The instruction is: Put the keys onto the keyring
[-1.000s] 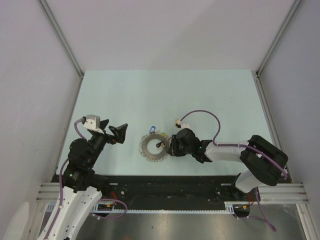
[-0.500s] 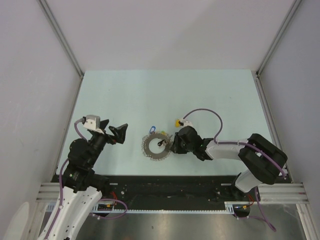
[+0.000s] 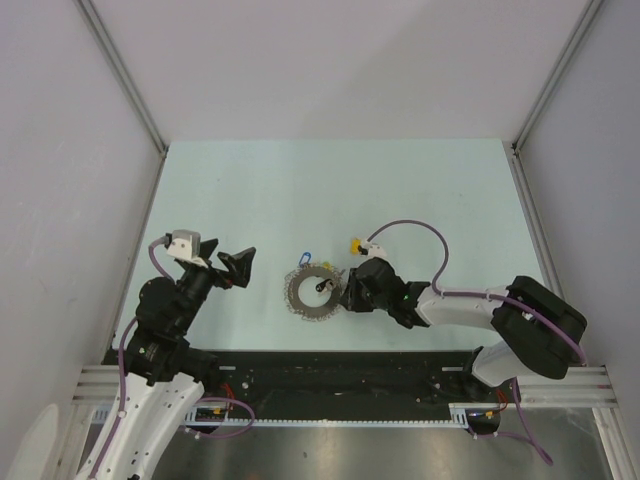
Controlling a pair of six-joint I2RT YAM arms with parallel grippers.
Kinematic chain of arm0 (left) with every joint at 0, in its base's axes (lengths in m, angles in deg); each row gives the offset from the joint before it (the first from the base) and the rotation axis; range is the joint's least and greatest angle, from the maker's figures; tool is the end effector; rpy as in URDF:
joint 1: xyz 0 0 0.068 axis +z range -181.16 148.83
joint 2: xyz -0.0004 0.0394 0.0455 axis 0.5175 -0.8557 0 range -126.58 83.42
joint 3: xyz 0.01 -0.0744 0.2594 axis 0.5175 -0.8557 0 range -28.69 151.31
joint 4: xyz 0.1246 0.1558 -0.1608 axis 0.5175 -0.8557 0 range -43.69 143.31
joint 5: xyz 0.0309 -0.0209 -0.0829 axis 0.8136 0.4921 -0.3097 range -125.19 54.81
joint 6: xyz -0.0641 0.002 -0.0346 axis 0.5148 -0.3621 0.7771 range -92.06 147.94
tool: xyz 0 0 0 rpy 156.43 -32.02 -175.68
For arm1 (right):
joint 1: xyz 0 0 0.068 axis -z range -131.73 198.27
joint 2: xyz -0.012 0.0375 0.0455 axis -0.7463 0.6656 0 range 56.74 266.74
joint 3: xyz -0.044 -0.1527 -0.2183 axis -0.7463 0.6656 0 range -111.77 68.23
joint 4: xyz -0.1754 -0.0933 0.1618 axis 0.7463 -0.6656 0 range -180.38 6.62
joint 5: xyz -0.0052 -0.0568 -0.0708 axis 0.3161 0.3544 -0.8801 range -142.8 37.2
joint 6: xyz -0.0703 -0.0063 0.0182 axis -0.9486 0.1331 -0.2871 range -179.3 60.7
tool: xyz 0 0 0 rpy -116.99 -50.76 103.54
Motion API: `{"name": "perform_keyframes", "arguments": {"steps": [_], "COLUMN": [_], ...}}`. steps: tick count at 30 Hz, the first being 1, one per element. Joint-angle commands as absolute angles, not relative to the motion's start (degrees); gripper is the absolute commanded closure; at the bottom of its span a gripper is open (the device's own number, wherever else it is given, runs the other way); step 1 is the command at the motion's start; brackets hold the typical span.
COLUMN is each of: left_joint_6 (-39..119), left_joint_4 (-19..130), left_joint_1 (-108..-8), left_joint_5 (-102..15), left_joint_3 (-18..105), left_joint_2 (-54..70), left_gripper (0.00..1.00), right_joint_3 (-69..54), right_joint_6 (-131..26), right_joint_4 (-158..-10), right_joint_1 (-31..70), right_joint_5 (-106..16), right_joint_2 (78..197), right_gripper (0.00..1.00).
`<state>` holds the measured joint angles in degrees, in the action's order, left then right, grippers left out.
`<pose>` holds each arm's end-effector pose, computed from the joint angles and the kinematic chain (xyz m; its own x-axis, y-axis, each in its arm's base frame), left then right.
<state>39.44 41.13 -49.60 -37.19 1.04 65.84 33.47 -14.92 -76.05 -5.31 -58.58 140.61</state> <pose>0.1199 -0.0422 0.3014 -0.0701 -0.1868 -0.9799 0.3421 0.9182 -0.1995 0.1797 0.2333 0.1420 -0.8115 0.0723 -0.5798 -0.2636 0.8403 0.4737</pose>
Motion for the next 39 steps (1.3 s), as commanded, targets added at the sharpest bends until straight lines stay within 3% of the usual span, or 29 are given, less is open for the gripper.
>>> {"name": "perform_keyframes", "arguments": {"steps": [1, 8, 39], "left_joint_6": [38.3, 38.4, 38.6], "left_joint_4": [41.6, 41.5, 41.9], "left_joint_1": [-49.2, -49.5, -49.5], "left_joint_5": [-38.6, -38.8, -39.9], "left_joint_3": [1.8, 1.8, 1.5], "left_joint_2": [66.3, 65.8, 65.1], "left_gripper": [0.00, 0.00, 0.00], "right_joint_3": [34.7, 35.5, 36.1], "right_joint_6": [-12.1, -11.1, -11.7], "right_joint_4": [-74.5, -71.3, -66.6], "right_joint_1": [-5.4, -4.9, -3.3], "right_joint_5": [-61.6, -60.1, -54.6], "right_joint_2": [139.9, 141.9, 146.0], "right_gripper": [0.75, 0.80, 0.83]}}
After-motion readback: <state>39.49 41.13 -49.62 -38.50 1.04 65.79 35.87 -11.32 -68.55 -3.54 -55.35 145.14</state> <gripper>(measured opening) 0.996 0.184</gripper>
